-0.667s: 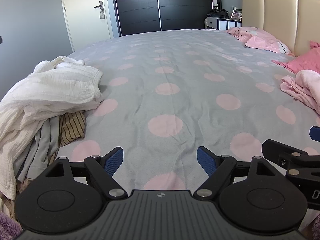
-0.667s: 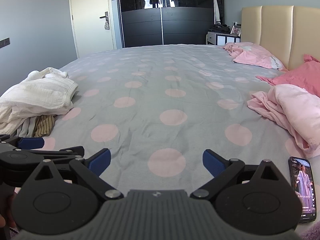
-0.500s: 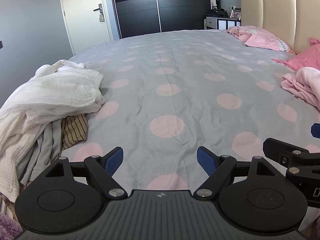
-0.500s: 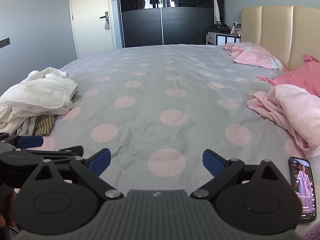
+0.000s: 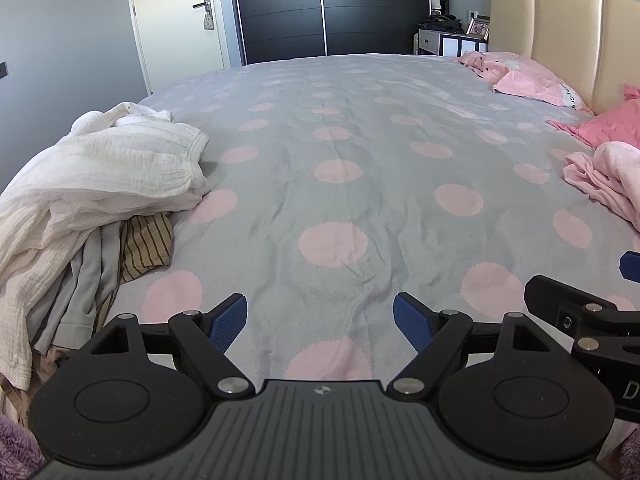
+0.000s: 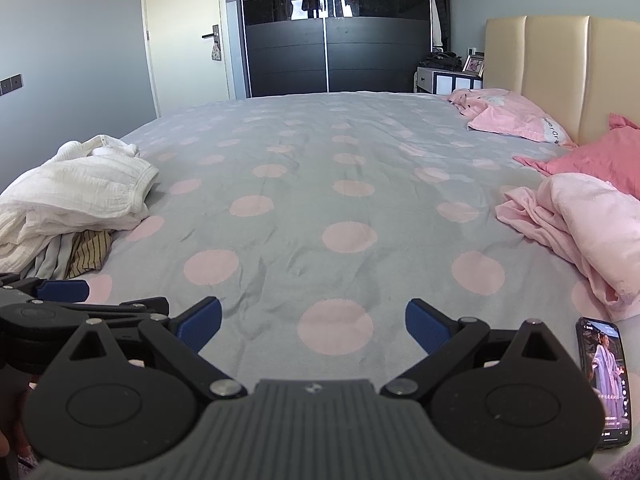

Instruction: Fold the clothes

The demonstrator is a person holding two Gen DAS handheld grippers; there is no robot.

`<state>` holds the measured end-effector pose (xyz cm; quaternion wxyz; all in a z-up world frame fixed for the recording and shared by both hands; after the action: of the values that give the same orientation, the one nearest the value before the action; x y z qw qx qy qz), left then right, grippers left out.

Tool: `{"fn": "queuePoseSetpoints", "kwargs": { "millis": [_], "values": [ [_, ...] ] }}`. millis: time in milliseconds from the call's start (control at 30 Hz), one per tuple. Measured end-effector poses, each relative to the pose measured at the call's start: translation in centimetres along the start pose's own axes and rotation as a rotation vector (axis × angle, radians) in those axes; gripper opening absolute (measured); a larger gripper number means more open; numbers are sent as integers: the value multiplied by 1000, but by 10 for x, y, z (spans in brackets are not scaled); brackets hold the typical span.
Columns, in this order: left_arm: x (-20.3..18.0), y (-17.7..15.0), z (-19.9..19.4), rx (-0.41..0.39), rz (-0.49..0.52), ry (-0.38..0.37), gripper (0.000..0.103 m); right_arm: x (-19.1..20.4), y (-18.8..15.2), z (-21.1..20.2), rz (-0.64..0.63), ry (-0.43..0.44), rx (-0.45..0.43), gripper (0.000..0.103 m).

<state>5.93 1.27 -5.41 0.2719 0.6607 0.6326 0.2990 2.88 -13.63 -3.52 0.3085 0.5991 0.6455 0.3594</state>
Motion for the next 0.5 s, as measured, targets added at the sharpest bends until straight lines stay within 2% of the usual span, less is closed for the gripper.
{"fn": "queuePoseSetpoints", "kwargs": {
  "millis": [500],
  "values": [
    [4, 5, -4, 5, 15, 4, 78, -2, -2, -1, 13, 4, 9, 99]
  ]
}}
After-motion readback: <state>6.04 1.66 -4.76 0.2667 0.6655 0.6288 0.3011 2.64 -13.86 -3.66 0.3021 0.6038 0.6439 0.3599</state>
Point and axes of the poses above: each gripper's, at about its wrist camera, not at the fingertips, and z roughly the way its jaws point, x to its left, y to its top, the point moved 8 cm from there along z, roughly the way its jaws point, and after that the axes turned 3 degrees about -y, right-handed, at the moved point
